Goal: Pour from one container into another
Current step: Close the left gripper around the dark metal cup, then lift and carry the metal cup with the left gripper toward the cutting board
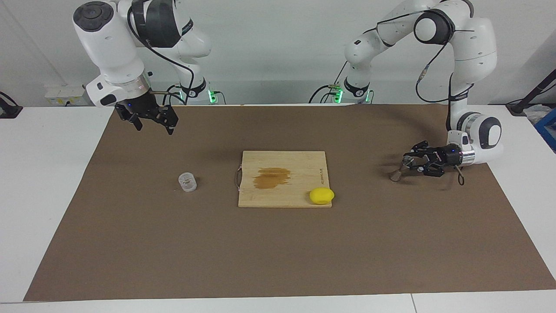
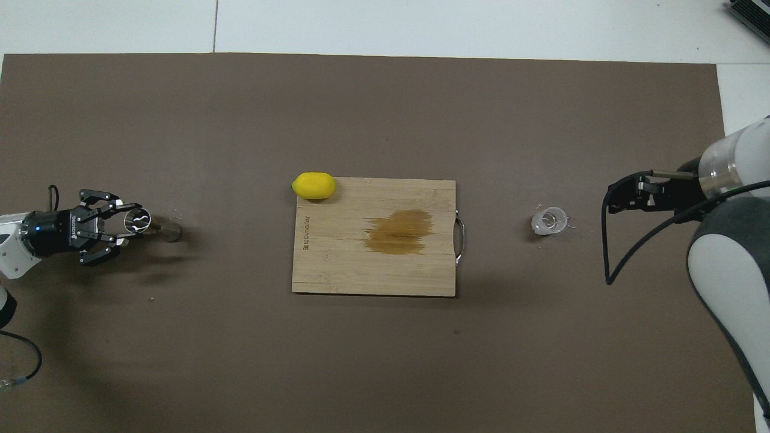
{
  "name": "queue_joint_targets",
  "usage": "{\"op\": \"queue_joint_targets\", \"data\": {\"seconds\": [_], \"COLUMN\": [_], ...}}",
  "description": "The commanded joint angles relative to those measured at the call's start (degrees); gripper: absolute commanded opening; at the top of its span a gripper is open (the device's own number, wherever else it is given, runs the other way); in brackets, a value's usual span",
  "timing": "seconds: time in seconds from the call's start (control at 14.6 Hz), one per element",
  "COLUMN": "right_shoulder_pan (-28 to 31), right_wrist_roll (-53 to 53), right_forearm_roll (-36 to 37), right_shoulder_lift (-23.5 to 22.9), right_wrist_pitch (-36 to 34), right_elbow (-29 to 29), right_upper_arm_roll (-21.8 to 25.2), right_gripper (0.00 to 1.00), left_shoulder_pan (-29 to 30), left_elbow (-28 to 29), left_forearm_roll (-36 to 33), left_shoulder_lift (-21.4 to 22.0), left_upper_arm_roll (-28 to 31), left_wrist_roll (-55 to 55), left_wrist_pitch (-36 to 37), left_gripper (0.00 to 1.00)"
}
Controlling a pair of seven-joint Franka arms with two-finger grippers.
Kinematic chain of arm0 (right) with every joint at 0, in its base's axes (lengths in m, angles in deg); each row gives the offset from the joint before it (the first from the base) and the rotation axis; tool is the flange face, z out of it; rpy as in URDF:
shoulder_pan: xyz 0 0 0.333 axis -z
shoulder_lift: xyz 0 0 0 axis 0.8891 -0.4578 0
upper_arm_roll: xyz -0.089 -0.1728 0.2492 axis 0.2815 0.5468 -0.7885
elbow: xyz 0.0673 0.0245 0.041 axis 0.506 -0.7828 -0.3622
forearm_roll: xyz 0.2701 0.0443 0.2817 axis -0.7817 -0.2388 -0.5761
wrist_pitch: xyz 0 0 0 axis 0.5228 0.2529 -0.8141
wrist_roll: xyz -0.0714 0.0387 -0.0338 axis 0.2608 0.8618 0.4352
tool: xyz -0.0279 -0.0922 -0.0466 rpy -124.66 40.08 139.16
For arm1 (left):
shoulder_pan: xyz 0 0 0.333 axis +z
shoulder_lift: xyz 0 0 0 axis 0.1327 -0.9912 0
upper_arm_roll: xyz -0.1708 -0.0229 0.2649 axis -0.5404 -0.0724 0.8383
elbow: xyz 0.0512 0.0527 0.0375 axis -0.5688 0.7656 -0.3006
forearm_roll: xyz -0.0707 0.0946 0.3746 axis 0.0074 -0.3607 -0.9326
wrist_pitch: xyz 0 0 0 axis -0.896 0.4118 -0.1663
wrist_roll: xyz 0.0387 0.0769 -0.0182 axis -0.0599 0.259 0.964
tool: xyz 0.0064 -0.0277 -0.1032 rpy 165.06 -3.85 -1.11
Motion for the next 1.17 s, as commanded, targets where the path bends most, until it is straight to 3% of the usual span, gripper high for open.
{"op": "queue_joint_targets", "data": {"seconds": [0.0,0.55,1.1], "right_shoulder_pan": [0.7,1.1,1.1], "right_wrist_roll": [0.3,0.3,0.2], "right_forearm_roll": [-0.2,-0.2,-0.2], "right_shoulder_lift": [1.4,1.3,1.3], "right_wrist_pitch": [1.5,1.4,1.4], "right_elbow": [-1.7,-1.5,-1.5], "right_upper_arm_roll": [-0.3,-0.2,-0.2], "right_gripper": [1.00,1.00,1.00], "left_shoulder_pan": [-2.5,-11.4,-19.1], "left_elbow": [-1.2,1.6,13.6], "left_forearm_roll": [0.1,3.7,9.1], "left_shoulder_lift": [0.0,4.2,12.9], "left_upper_arm_roll": [0.3,0.3,0.4], "left_wrist_roll": [0.8,0.7,2.0], "left_wrist_pitch": [0.6,0.0,-4.9], "left_gripper": [0.27,0.26,0.28]}}
